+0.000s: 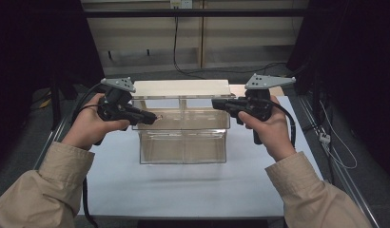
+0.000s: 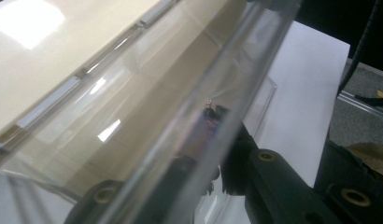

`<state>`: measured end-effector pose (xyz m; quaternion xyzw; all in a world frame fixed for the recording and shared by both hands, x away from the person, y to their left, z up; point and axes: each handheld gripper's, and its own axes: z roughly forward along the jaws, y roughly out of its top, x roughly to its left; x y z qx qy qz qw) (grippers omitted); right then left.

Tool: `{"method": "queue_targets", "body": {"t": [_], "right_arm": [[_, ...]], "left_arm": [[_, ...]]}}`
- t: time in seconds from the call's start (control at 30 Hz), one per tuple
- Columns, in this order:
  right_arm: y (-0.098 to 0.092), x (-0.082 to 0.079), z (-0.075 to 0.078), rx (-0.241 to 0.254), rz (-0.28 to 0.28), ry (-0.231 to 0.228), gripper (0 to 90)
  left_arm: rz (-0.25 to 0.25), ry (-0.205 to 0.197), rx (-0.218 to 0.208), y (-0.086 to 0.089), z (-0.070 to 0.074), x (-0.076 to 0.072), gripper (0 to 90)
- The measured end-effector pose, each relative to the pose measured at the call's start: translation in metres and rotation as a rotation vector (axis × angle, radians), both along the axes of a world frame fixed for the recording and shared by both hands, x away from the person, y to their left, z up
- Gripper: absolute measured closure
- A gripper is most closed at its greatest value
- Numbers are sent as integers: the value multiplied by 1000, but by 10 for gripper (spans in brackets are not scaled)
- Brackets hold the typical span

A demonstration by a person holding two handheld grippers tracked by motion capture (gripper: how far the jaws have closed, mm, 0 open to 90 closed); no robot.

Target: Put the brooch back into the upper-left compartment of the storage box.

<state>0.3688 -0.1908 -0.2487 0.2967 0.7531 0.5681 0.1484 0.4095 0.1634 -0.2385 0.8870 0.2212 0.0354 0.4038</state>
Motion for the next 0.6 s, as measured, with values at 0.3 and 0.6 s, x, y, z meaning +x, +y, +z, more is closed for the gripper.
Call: {"method": "queue_targets", "body": {"t": [0.3,0.6], "right_arm": [[0,0,0,-1,-1,-1,900],[0,0,0,-2,0,0,900]], "left_arm": [[17,-22,1,2,-4,3,843],[28,-28,-4,3,-5,4,843]]}}
